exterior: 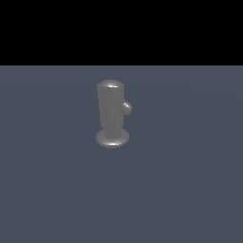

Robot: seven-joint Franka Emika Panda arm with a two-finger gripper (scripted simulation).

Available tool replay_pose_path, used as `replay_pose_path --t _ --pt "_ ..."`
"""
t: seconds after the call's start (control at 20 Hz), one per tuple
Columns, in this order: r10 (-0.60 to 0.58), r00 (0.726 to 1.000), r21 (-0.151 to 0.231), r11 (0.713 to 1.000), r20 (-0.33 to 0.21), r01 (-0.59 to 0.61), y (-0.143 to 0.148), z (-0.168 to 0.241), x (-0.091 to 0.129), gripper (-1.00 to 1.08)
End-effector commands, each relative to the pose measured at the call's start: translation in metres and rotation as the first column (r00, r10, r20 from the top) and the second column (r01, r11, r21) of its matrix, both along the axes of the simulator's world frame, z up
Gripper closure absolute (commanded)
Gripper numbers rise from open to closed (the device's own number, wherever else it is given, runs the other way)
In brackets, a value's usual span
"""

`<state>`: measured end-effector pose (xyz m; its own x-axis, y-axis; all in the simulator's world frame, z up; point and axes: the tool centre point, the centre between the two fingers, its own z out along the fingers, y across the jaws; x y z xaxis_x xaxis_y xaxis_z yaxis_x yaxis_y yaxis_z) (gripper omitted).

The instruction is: Turn on the faucet by rotating a designated handle.

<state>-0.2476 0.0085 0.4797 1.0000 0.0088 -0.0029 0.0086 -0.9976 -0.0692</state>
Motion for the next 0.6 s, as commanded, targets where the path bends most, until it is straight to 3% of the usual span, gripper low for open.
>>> replay_pose_path --t 0.0,0.55 --pt "0.0 1.0 0.0 1.0 0.0 0.0 0.0 0.0 0.0 1.08" --pt "0.023 1.0 -0.008 1.0 0.001 -0.023 0.004 -0.03 0.006 1.08"
